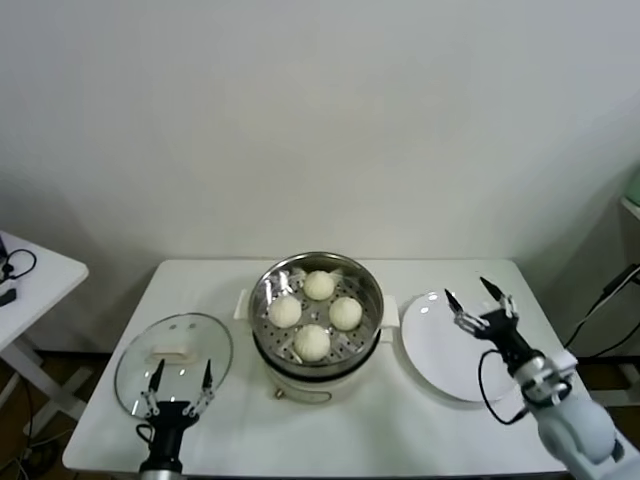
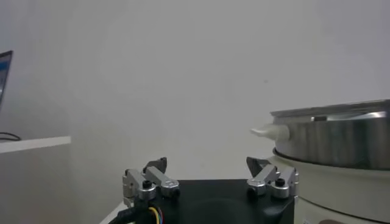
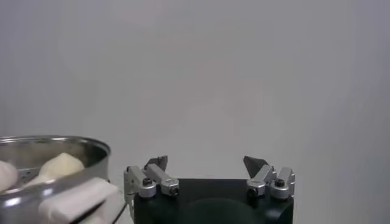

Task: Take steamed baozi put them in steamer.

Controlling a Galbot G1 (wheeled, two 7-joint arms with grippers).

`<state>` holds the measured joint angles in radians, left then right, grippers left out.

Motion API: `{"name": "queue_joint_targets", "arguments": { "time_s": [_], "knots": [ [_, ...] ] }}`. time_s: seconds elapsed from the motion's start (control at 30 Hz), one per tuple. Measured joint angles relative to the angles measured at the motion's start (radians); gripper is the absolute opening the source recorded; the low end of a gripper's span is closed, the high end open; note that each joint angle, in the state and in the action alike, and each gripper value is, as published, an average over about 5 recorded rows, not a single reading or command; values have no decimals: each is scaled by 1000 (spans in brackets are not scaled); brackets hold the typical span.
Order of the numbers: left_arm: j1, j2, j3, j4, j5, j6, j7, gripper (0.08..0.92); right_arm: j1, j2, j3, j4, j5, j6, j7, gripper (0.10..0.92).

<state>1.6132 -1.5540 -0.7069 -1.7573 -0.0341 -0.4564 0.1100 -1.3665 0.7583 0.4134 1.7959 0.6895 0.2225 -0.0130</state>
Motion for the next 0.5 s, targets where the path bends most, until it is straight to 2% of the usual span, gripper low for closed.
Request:
{"name": "queue_joint_targets", "arguments": {
  "time_s": [0.5],
  "knots": [
    [-2, -6, 3, -6, -1, -1, -5, 823, -249, 287, 156, -8, -86, 172, 1, 823]
  ]
}}
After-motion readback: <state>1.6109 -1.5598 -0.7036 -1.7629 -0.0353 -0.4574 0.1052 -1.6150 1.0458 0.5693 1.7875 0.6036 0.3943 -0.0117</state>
